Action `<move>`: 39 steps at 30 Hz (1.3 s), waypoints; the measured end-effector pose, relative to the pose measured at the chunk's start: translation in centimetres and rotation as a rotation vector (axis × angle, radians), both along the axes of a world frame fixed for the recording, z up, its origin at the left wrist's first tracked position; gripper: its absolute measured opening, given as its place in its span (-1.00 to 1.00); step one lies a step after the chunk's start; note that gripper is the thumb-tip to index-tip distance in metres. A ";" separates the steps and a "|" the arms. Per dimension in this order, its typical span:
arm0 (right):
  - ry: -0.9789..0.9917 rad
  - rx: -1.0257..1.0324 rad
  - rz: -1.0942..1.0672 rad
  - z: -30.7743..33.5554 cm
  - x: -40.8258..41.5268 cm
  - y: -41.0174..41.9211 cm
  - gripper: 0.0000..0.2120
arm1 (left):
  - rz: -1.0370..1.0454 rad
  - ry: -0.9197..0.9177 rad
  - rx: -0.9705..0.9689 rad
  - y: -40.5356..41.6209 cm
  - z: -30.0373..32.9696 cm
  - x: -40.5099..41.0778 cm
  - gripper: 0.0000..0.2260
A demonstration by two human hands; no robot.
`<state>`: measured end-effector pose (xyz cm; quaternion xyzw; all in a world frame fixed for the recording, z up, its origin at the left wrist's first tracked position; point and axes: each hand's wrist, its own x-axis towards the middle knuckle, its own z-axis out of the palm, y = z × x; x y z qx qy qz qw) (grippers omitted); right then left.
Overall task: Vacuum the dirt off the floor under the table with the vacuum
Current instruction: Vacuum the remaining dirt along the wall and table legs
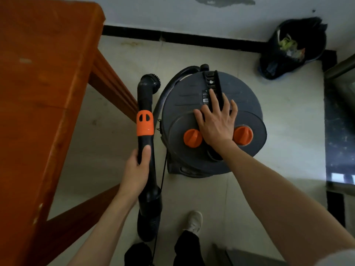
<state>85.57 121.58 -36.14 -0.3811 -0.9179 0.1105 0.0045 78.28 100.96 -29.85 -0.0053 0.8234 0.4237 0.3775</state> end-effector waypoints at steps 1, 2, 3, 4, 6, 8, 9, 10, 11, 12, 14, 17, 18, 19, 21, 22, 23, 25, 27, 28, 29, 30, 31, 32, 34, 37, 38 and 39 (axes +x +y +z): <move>0.004 0.002 0.012 -0.1 -0.6 1.0 -0.59 | 0.009 0.005 0.005 0.9 0.1 -0.2 -0.63; 0.005 0.001 0.020 -0.1 -1.2 2.0 -0.59 | 0.022 0.005 0.011 1.8 0.2 -0.4 -0.62; 0.004 0.001 0.026 -0.2 -1.8 2.9 -0.58 | 0.037 0.003 0.016 2.7 0.2 -0.7 -0.60; 0.008 0.006 0.032 -0.2 -2.2 3.8 -0.57 | 0.051 -0.002 0.028 3.6 0.3 -0.9 -0.60; 0.032 0.029 0.056 -0.4 -3.0 5.6 -0.51 | 0.072 -0.008 0.060 5.4 0.3 -1.5 -0.62; 0.048 0.051 0.088 -0.5 -3.8 7.5 -0.47 | 0.093 -0.006 0.077 7.3 0.3 -2.3 -0.64; 0.050 0.053 0.106 -0.6 -4.2 8.5 -0.47 | 0.110 -0.003 0.089 8.2 0.2 -2.8 -0.64; 0.051 0.056 0.126 -0.6 -4.6 9.5 -0.47 | 0.129 -0.001 0.102 9.2 0.1 -3.3 -0.65; 0.051 0.060 0.148 -0.6 -5.0 10.4 -0.47 | 0.148 -0.003 0.110 10.1 0.0 -4.0 -0.65; 0.050 0.065 0.167 -0.6 -5.4 11.4 -0.47 | 0.168 -0.009 0.116 11.0 -0.2 -4.6 -0.65; 0.060 0.071 0.204 -0.5 -6.2 13.3 -0.48 | 0.184 -0.021 0.130 12.6 -0.4 -6.0 -0.66; 0.071 0.063 0.271 -0.5 -7.6 15.9 -0.51 | 0.197 -0.018 0.144 14.6 -0.3 -7.3 -0.67; 0.078 0.066 0.290 -0.5 -8.2 16.8 -0.52 | 0.208 -0.017 0.146 15.2 -0.2 -7.7 -0.67; 0.082 0.071 0.310 -0.6 -8.8 17.7 -0.53 | 0.227 -0.022 0.145 15.9 -0.1 -8.0 -0.67; 0.095 0.091 0.357 -0.8 -10.1 19.6 -0.54 | 0.267 -0.029 0.135 17.4 0.0 -8.9 -0.67; 0.108 0.101 0.389 -0.9 -10.8 20.7 -0.55 | 0.279 -0.022 0.124 18.3 -0.1 -9.2 -0.66; 0.119 0.108 0.425 -1.0 -11.5 21.7 -0.55 | 0.288 -0.011 0.114 19.2 -0.1 -9.5 -0.65; 0.127 0.109 0.498 -1.0 -12.9 24.1 -0.55 | 0.336 0.005 0.103 21.3 -0.3 -9.9 -0.66; 0.135 0.122 0.569 -1.1 -14.1 26.3 -0.54 | 0.388 0.006 0.101 23.4 -0.4 -10.1 -0.71; 0.147 0.142 0.608 -1.2 -14.8 27.3 -0.53 | 0.406 0.003 0.104 24.6 -0.4 -10.4 -0.74; 0.156 0.162 0.647 -1.3 -15.5 28.3 -0.53 | 0.426 0.000 0.105 25.6 -0.5 -10.7 -0.77; 0.156 0.174 0.681 -1.2 -16.2 29.2 -0.53 | 0.448 -0.004 0.107 26.5 -0.6 -11.1 -0.78; 0.151 0.179 0.710 -1.2 -17.0 30.0 -0.54 | 0.471 -0.007 0.113 27.3 -0.6 -11.5 -0.79; 0.145 0.181 0.734 -1.2 -17.7 30.7 -0.54 | 0.495 -0.006 0.120 28.0 -0.7 -11.9 -0.80; 0.144 0.197 0.774 -1.2 -19.2 31.9 -0.53 | 0.536 -0.005 0.129 29.1 -0.6 -12.8 -0.80; 0.143 0.214 0.803 -1.1 -21.5 33.1 -0.53 | 0.600 -0.027 0.141 30.3 -0.7 -14.7 -0.76; 0.144 0.220 0.806 -1.1 -22.0 33.3 -0.52 | 0.617 -0.037 0.141 30.4 -0.7 -15.2 -0.74; 0.146 0.223 0.813 -1.1 -22.6 33.6 -0.50 | 0.634 -0.046 0.143 30.6 -0.7 -16.0 -0.71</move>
